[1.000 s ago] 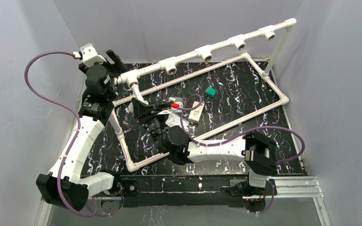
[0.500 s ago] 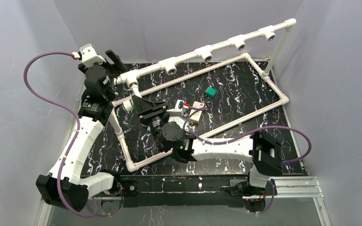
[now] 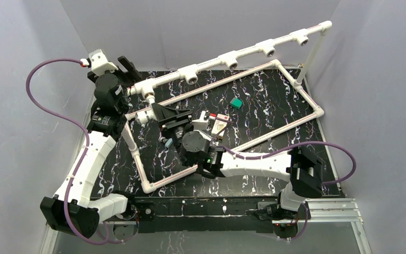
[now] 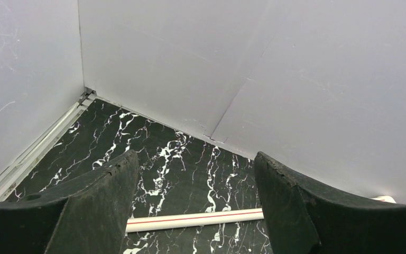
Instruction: Install the water faucets
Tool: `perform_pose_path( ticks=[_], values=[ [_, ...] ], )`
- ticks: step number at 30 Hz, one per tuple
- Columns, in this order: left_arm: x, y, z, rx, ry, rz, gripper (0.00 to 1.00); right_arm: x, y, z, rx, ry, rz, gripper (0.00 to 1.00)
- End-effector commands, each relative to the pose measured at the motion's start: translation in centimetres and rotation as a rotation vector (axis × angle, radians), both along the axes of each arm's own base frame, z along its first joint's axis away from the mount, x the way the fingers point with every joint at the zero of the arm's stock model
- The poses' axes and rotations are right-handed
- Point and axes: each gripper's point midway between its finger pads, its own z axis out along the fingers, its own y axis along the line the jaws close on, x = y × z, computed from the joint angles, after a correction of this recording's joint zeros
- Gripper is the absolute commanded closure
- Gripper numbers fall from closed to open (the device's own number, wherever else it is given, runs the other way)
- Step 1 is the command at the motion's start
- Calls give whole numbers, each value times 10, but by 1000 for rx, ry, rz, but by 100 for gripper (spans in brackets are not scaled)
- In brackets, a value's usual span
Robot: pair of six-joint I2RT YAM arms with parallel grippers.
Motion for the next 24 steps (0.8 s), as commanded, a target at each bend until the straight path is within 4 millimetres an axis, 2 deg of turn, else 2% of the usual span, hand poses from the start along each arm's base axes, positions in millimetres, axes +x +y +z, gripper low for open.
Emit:
perform_pose_path(
  ticks=[1, 5, 12, 16, 19, 24],
  values=[
    [-32, 0, -150, 137, 525, -40, 23, 22, -25, -13, -55, 25, -88, 36],
    [-32, 1, -152, 141, 532, -33, 23, 20, -31, -20, -74, 28, -84, 21],
    [-31, 2, -155, 147, 538, -31, 23, 4, -40, -21, -129, -46, -3, 11],
    [-31, 1, -156, 146, 541, -32, 23, -8, -56, -10, -190, -161, 28, 9],
    [-31, 3, -156, 155, 544, -31, 23, -17, -62, -13, -325, -225, 70, 8],
    [-31, 2, -154, 157, 542, -32, 23, -28, -88, -11, -530, -398, 76, 9]
  ],
)
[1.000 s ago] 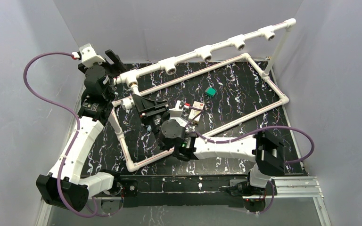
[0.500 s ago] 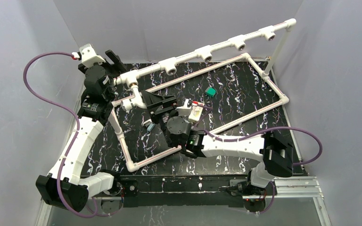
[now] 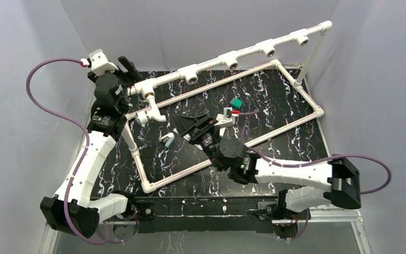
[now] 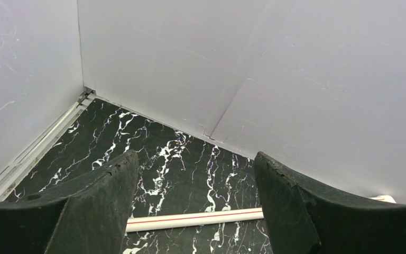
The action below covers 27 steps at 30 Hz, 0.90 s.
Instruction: Install the water faucets
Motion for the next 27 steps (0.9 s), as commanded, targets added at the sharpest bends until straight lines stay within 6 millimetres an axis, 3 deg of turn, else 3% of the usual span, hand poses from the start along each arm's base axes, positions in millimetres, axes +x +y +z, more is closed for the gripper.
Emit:
perform_pose_path(
  ticks=[1, 7, 11, 17, 23, 27],
  values=[
    [-31, 3, -153, 159, 539, -31, 23, -13, -25, 20, -198, -239, 33, 9],
    [-30, 1, -155, 153, 553, -36, 23, -27, -38, 20, -623, -608, 106, 6],
    [-29, 1, -156, 150, 557, -35, 23, -23, -45, 10, -970, -799, 139, 4],
    [-29, 0, -157, 148, 562, -41, 23, -34, -41, 6, -1269, -1222, 242, 3],
    [-26, -2, -157, 152, 573, -49, 23, -15, -29, 4, -1614, -1576, 122, 2],
    [-26, -1, -160, 159, 581, -48, 23, -1, -18, 22, -1760, -1751, -93, 2]
  ],
)
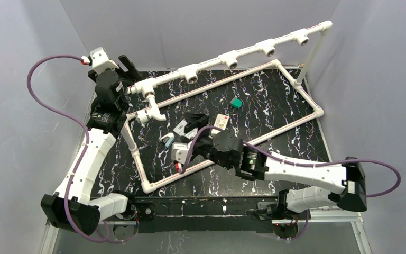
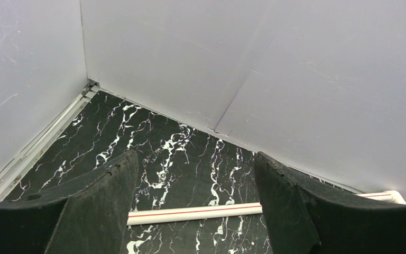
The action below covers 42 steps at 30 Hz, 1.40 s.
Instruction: Install the water faucets
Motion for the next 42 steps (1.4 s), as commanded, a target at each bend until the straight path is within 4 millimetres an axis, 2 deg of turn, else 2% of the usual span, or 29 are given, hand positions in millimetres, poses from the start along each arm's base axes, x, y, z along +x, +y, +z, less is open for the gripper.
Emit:
perform_pose_path(
  ticks=[1, 8, 10, 18, 24, 29, 34, 42],
  values=[
    [-29, -2, -156, 156, 542, -57, 23, 13, 9, 51, -64, -428, -32, 2],
    [-28, -4, -158, 157, 549, -66, 23, 18, 34, 79, -58, -620, -55, 1],
    [-28, -4, -159, 157, 550, -64, 23, 16, 42, 89, -16, -634, -42, 2],
    [-28, -1, -158, 174, 550, -55, 23, 14, 67, 106, 32, -692, -24, 1],
    [-28, -2, -158, 171, 550, -58, 23, 17, 83, 101, 18, -685, -9, 3],
    [-27, -3, -157, 168, 547, -65, 23, 19, 94, 96, 10, -672, -3, 10],
    [-28, -2, -157, 169, 548, -62, 23, 21, 96, 86, 1, -665, -6, 23],
    [-28, -2, -160, 168, 551, -62, 23, 16, 101, 82, 27, -672, -14, 26]
  ],
)
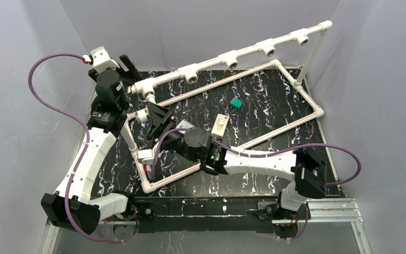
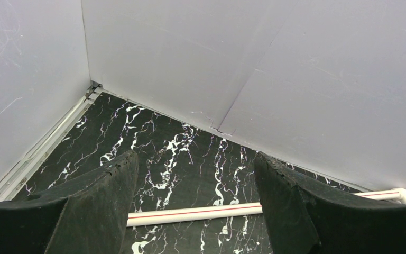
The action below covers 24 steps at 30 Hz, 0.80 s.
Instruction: Install the water faucets
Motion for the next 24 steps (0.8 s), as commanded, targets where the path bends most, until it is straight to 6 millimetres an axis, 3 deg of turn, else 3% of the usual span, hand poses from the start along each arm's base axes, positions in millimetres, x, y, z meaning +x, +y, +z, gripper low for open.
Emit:
perform_pose_path(
  ticks=[1, 11, 14, 16, 20, 24],
  values=[
    [-30, -3, -159, 145, 543, -54, 23, -7, 0, 27, 110, -32, 2, 26],
    [-31, -2, -156, 151, 539, -53, 23, -1, 2, 24, 142, -19, -40, 48],
    [-31, -2, -156, 150, 537, -52, 23, 3, 0, 28, 177, -9, -67, 72],
    [-31, -2, -155, 150, 536, -53, 23, 4, -3, 35, 230, -1, -83, 97],
    [-31, -2, -155, 149, 538, -56, 23, 7, -10, 49, 388, 57, -108, 99],
    [-31, -2, -153, 145, 532, -54, 23, 11, -18, 60, 644, 253, -118, 99]
  ],
)
